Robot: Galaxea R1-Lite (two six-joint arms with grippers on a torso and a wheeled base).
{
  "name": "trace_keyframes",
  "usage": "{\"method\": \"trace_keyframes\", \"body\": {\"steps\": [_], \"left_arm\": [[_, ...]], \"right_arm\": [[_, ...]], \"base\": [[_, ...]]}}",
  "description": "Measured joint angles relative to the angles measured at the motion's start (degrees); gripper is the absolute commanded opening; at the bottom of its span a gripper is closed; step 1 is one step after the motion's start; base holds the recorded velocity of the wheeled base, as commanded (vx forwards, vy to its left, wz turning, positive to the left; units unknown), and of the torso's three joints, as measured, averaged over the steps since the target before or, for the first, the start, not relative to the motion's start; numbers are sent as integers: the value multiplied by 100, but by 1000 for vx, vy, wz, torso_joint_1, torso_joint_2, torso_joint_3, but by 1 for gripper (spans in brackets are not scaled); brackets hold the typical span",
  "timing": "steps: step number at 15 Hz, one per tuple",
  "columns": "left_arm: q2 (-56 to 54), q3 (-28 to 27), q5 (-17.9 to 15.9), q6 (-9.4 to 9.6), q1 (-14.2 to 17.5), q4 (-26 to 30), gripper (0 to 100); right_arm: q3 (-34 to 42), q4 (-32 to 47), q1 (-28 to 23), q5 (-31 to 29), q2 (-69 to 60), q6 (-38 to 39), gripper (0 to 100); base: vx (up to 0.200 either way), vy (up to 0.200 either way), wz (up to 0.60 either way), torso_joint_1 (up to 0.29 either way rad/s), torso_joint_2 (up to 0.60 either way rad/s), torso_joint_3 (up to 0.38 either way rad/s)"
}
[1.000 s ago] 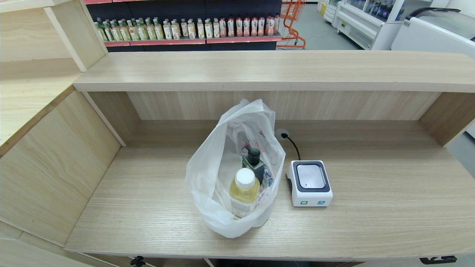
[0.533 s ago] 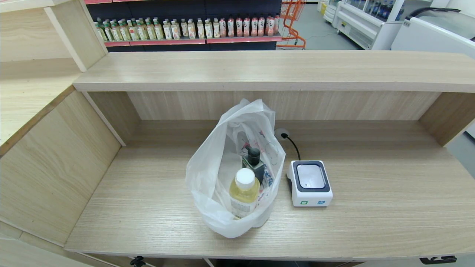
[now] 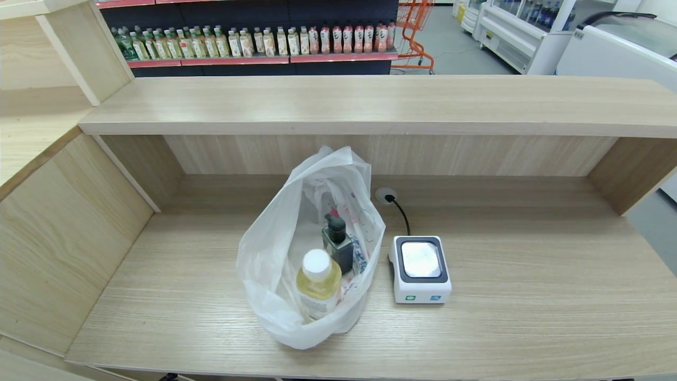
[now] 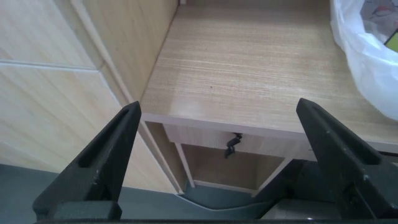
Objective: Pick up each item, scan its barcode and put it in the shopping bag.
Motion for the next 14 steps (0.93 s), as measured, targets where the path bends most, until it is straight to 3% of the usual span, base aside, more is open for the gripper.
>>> {"method": "trace_keyframes", "body": {"steps": [4,7,14], "left_arm": [[0,0,-5,0,-11,1,100],[0,0,-5,2,-11,0,100],[0,0,-5,-5,0,1,100]], "right_arm": [[0,0,-9,2,0,-2,0],[0,0,0,2,2,-2,0],[0,2,0,0,7,0,0]], "base": [[0,0,0,0,0,0],[200,0,0,-4,-1,1],[0,0,0,0,0,0]]}}
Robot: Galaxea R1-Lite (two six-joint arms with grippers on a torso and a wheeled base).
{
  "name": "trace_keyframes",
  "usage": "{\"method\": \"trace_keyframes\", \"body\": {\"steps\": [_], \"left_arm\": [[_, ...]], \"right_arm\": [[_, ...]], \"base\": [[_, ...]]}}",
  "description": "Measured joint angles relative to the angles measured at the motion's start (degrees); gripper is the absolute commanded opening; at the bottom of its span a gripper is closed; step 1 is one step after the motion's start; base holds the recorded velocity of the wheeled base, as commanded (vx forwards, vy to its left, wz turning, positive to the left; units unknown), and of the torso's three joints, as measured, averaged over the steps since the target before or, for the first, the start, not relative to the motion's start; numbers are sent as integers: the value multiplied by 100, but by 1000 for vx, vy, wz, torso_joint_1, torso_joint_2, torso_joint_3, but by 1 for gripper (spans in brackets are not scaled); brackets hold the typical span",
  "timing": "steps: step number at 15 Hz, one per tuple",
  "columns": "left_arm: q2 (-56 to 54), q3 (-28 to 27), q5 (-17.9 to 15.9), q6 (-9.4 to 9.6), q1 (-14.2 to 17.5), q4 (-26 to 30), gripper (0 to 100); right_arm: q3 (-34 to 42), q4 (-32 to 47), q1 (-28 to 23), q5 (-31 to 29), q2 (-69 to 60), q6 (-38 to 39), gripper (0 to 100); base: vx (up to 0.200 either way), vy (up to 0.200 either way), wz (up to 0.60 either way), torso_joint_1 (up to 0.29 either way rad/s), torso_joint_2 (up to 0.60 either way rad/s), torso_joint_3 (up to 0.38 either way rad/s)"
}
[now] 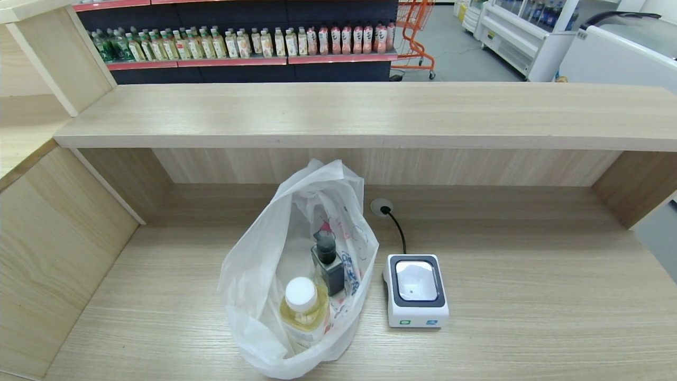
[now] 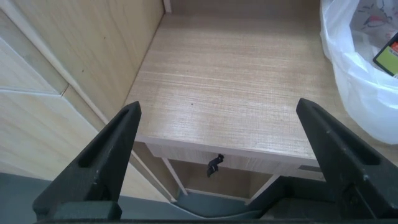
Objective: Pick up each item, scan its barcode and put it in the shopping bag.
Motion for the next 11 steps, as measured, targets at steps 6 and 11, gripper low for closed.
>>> {"method": "trace_keyframes", "body": {"steps": [6,11], "left_arm": [[0,0,0,2,-5,-1,100],[0,0,0,0,-5,0,100]], "right_arm": [[0,0,-4,2,1,-2,0],[0,-2,0,0,1,16,0]], "base": [[0,0,0,0,0,0],[0,0,0,0,0,0]]}}
